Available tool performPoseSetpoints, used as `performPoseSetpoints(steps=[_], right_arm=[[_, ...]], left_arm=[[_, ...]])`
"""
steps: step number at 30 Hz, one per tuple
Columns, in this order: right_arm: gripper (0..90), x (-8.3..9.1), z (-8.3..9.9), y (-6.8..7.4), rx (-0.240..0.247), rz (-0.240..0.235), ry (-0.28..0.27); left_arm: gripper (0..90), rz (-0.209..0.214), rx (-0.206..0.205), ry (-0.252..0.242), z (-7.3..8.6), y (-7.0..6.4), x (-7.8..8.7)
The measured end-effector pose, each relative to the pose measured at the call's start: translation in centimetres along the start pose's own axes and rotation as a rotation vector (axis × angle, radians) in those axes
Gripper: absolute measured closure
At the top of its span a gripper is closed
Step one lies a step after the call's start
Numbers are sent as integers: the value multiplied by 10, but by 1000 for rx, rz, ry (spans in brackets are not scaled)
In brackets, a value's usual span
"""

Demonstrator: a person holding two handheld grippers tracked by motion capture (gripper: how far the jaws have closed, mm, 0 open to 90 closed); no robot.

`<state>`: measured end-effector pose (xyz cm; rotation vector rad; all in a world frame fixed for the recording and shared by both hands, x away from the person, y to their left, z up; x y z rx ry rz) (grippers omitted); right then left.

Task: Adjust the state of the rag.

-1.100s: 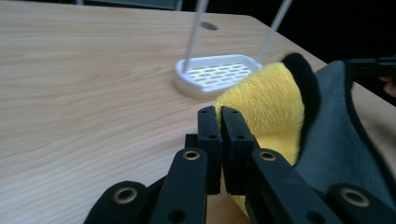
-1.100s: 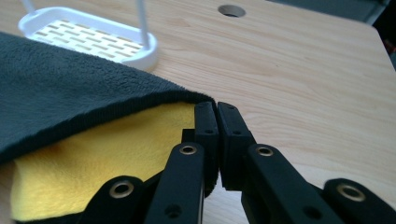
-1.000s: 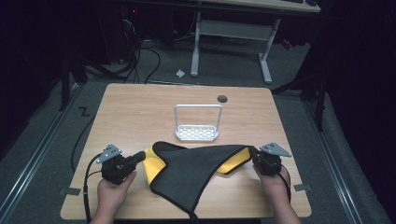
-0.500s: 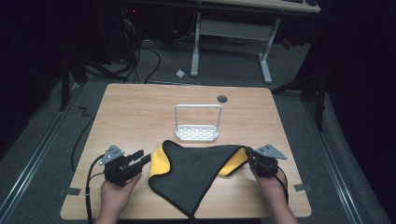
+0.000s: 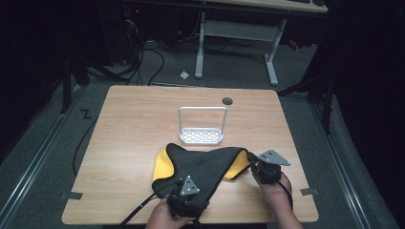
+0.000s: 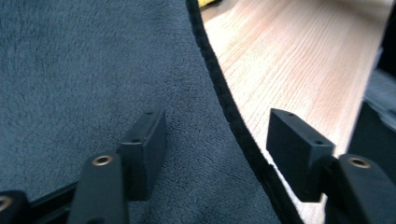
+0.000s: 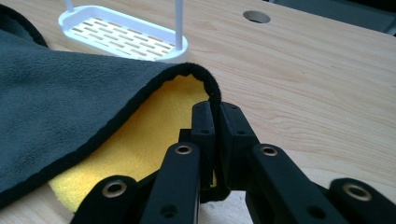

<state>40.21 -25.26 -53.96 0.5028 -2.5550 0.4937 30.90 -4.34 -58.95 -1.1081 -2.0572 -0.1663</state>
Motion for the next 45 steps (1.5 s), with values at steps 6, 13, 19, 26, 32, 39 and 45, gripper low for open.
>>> performPoseSetpoints(steps=[6,13,19,26,32,39,45], right_arm=[[857,0,-2,3,4,-10,-6],[859,2,-4,6,7,-12,-14],[860,11,-14,12,-7,-48,-59],[860,25,-37,76,18,-265,-136],[861,16,-29,162,151,-474,-65],[858,2,-10,202,272,-553,44],[851,0,-7,205,276,-564,59]], left_arm=[[719,-29,-46,-3,2,0,2],[861,18,5,-5,1,8,4],[866,-41,129,-73,-8,58,26],[863,-134,389,-196,-2,147,68],[789,-182,480,-220,7,177,84],[586,-98,407,-293,-18,143,98],[446,67,279,-306,-47,74,75]])
Point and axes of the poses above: each handheld gripper's, and its own axes: x roughly backward along the jaws, z roughly out of its underside, y roughly to its left, the point moved 9 cm from there along -x, roughly forward along the jaws, and after that the axes turned 10 degrees about x, right-handed, at the moved point
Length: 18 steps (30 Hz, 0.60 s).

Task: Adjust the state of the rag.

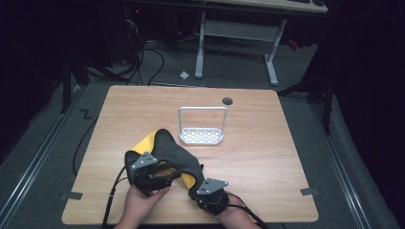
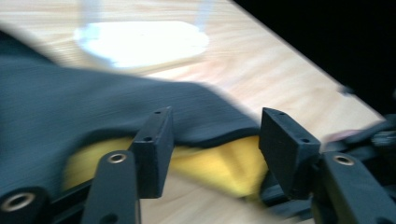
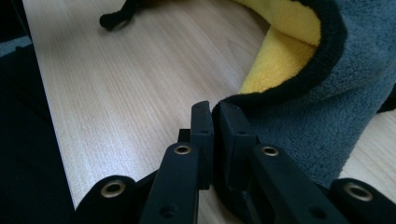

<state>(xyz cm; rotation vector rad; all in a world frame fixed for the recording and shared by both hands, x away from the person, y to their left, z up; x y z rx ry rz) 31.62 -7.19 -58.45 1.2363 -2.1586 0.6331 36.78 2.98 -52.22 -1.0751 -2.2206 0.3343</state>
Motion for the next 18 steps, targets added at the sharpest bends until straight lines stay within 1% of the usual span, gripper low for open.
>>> performPoseSetpoints(steps=[1,2,3,4,5,6,8,9,10,11,13,15,16,18], right_arm=[[850,-1,0,1,4,-1,1],[849,-1,1,2,7,-2,9],[847,-2,1,3,8,-6,7],[845,-2,2,4,9,-10,11],[844,-3,2,5,12,-13,10],[843,-3,2,6,12,-15,12],[839,-4,3,7,13,-21,16],[834,-4,3,7,16,-23,15],[827,-4,3,8,16,-26,17],[814,-4,3,8,16,-30,14],[773,-2,3,8,13,-38,15],[723,4,1,7,-2,-40,-3],[714,7,0,6,-7,-38,-9],[710,20,-1,-1,-20,-12,-45]], left_arm=[[439,10,-10,-6,0,-5,-5],[429,26,-8,-2,1,-9,-11],[415,32,-3,10,2,-10,-16],[402,29,-8,34,7,-10,-24],[392,8,-21,59,11,-7,-30],[380,-11,-24,81,15,-3,-35],[361,-36,-2,131,26,7,-45],[384,-60,-4,162,33,11,-49],[418,-94,-29,198,40,16,-52],[464,-108,-52,182,43,17,-52],[595,-137,-58,184,44,20,-49],[752,-146,-53,189,44,23,-47],[786,-138,-37,186,44,25,-45],[831,-127,-26,183,45,26,-43]])
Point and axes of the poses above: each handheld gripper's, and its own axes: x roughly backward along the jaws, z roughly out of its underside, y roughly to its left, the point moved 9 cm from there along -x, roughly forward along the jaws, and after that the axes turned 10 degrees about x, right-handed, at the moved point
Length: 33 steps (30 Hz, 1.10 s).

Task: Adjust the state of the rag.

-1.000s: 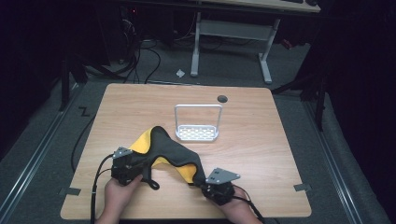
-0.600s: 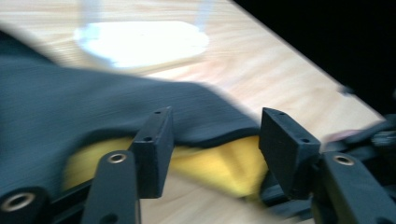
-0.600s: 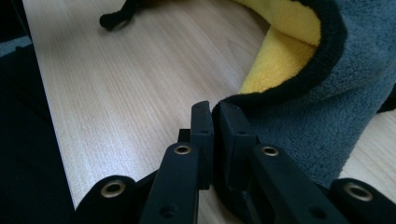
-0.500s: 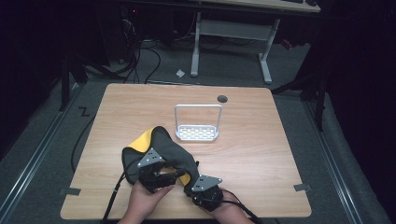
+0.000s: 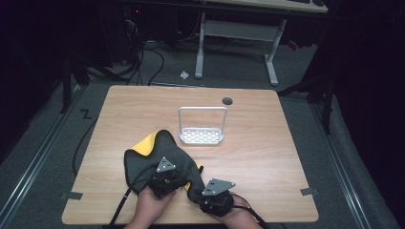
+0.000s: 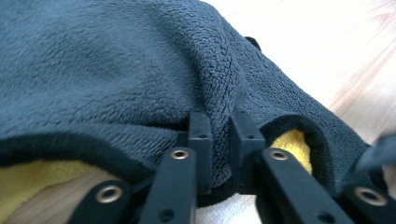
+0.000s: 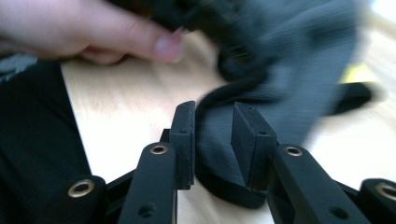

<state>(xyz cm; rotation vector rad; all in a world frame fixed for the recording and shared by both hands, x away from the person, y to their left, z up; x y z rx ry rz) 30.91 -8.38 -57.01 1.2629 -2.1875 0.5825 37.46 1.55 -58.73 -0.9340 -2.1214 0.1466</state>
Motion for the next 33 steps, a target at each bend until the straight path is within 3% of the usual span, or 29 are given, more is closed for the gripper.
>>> performPoseSetpoints(steps=[2,5,8,10,13,15,16,17,19,23,25,27,30,33], right_arm=[[713,12,-1,-9,-26,27,-32],[739,25,-3,-34,-75,114,-78],[733,19,-2,-59,-101,194,-64],[699,5,-1,-69,-95,210,-31],[642,-13,1,-73,-105,205,8],[648,-25,2,-71,-84,196,38],[679,-28,2,-71,-76,190,42],[791,-31,3,-70,-69,191,55],[900,-28,5,-72,-44,219,74],[900,-10,8,-90,-59,299,59],[875,-2,11,-99,-122,291,29],[736,-3,10,-99,-178,248,5],[628,-20,7,-85,-144,203,25],[629,-33,8,-74,-128,173,60]], left_arm=[[848,6,0,-1,1,0,2],[853,15,-10,-2,3,-2,6],[852,18,-13,2,4,-3,7],[852,24,-17,5,5,-4,7],[851,38,-26,1,6,-6,8],[851,44,-32,-2,6,-8,9],[851,47,-34,-5,6,-9,9],[851,50,-35,-7,5,-10,10],[850,57,-34,-14,4,-11,14],[849,68,-32,-29,3,-14,19],[849,71,-39,-22,4,-16,17],[849,70,-44,-18,5,-17,15],[848,68,-59,-9,5,-21,13],[848,70,-69,-11,5,-22,14]])
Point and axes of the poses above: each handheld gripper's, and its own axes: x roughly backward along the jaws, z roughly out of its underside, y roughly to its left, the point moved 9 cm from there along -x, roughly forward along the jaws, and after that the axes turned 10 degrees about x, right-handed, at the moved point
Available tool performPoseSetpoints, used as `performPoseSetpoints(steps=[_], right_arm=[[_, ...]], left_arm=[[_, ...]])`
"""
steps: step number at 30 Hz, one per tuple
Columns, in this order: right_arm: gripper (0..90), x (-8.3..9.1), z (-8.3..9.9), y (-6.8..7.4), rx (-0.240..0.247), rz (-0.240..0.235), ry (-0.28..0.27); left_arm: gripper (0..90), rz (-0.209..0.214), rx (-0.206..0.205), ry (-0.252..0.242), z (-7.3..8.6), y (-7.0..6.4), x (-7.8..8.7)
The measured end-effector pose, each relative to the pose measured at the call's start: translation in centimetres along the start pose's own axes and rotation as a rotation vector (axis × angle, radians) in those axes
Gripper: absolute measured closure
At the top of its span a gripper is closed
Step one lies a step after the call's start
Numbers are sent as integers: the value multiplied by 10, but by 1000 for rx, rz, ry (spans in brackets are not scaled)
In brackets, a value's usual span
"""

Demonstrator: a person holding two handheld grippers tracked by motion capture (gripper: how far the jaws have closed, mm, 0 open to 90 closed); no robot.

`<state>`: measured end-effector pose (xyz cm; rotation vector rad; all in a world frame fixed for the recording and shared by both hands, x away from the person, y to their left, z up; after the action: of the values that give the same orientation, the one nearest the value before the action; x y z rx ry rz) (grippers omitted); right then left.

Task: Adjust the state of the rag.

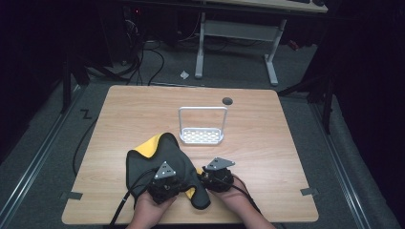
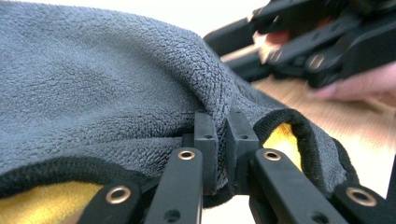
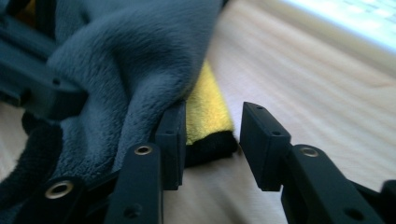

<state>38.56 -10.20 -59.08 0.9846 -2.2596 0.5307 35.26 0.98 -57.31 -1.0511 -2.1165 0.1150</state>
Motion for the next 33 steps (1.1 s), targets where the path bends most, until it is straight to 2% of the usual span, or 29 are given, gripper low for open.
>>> performPoseSetpoints(steps=[2,3,4,6,8,11,14,16,18,19,22,25,27,29,31,32,33], right_arm=[[786,0,0,3,7,-12,2],[842,1,0,3,23,7,5],[851,4,0,1,39,28,11],[853,10,-1,-7,40,70,2],[853,19,1,-23,22,118,-7],[850,36,15,-57,-36,191,3],[847,55,39,-94,-84,283,35],[843,63,52,-113,-107,330,54],[830,68,63,-128,-152,346,70],[802,70,67,-132,-161,346,70],[671,80,61,-129,-158,353,22],[635,86,51,-110,-109,294,-34],[624,82,52,-98,-82,263,-21],[625,74,58,-94,-75,249,21],[667,66,65,-95,-73,239,69],[732,63,69,-96,-71,237,91],[842,63,70,-99,-69,247,92]], left_arm=[[847,3,3,-5,-1,0,1],[846,6,7,-7,-1,0,1],[845,10,10,-9,-1,0,2],[844,16,8,-12,-1,-2,4],[844,26,6,-11,0,-4,6],[844,46,4,8,4,-10,3],[843,86,-3,65,14,-21,-6],[841,103,-23,111,23,-30,-14],[833,107,-46,133,28,-37,-20],[828,112,-41,137,29,-39,-20],[783,126,-29,136,28,-41,-20],[779,147,-24,127,27,-45,-17],[811,154,-45,135,29,-50,-16],[812,157,-59,145,31,-55,-17],[812,158,-65,150,33,-56,-18],[812,160,-62,151,33,-56,-19],[809,163,-57,151,33,-56,-19]])
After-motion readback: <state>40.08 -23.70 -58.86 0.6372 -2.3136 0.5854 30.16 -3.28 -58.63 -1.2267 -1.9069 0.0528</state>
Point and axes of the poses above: each handheld gripper's, and its own axes: x roughly backward along the jaws, z roughly out of its underside, y roughly to its left, the point moved 9 cm from there along -x, roughly forward along the jaws, and after that the axes turned 10 degrees about x, right-handed, at the moved point
